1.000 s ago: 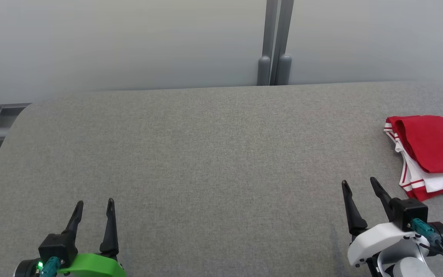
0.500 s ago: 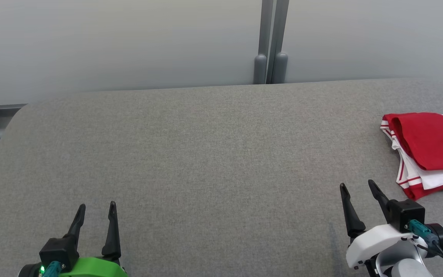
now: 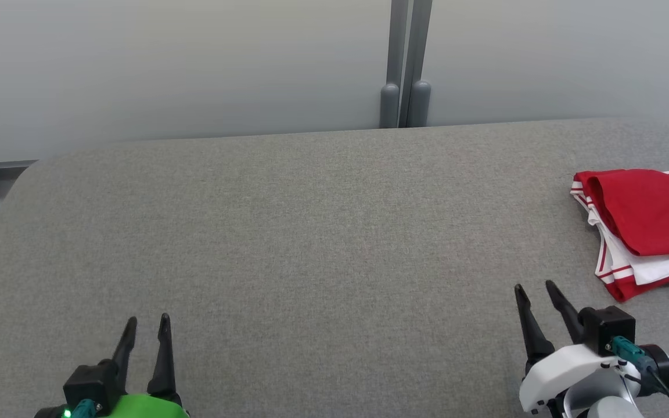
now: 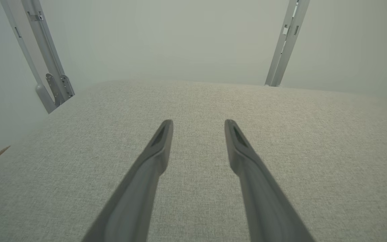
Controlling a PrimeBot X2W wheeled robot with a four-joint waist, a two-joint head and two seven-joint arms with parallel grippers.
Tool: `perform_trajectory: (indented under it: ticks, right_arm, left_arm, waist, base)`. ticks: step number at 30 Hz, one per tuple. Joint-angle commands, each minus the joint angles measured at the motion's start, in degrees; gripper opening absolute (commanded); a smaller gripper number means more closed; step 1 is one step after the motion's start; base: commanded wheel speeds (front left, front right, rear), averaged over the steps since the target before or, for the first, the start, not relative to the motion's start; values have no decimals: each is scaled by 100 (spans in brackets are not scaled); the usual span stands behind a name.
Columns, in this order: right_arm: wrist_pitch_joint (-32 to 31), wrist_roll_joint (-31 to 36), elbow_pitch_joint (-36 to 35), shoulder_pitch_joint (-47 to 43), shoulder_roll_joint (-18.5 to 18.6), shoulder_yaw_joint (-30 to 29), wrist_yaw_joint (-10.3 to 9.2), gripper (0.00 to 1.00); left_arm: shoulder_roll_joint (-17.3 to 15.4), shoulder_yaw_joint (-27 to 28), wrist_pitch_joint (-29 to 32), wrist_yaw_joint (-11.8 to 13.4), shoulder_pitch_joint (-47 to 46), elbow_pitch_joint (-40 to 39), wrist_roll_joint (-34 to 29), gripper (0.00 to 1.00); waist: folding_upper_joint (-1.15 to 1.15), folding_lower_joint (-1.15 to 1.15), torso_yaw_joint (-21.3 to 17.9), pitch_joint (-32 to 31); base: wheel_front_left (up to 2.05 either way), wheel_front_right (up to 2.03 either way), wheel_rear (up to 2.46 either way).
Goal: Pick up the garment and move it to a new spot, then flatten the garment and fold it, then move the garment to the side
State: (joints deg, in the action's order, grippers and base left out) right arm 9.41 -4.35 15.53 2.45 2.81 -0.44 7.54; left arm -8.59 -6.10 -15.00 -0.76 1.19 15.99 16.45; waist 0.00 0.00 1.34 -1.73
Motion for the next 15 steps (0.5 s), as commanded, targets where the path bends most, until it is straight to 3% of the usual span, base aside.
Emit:
perform_trajectory:
  ticks: [1,4,15]
  right_arm:
    - [-8,-18,61,-9,-10,-11,0,0]
    - [-31,-71,209,-90,-35,-21,0,0]
    - [-192,-1271,153,-18,-28,-90,-1,0]
  left_arm:
    - [24,5,18,-2,0,60,23,0]
    - [71,-3,62,-6,42,199,69,0]
    - [138,216,425,-98,-161,230,1076,0]
  waist:
    - [0,0,0,0]
    - [0,0,-2,1]
    - [0,0,-13,16]
  base:
    - [0,0,0]
    - [0,0,0]
    - [0,0,0]
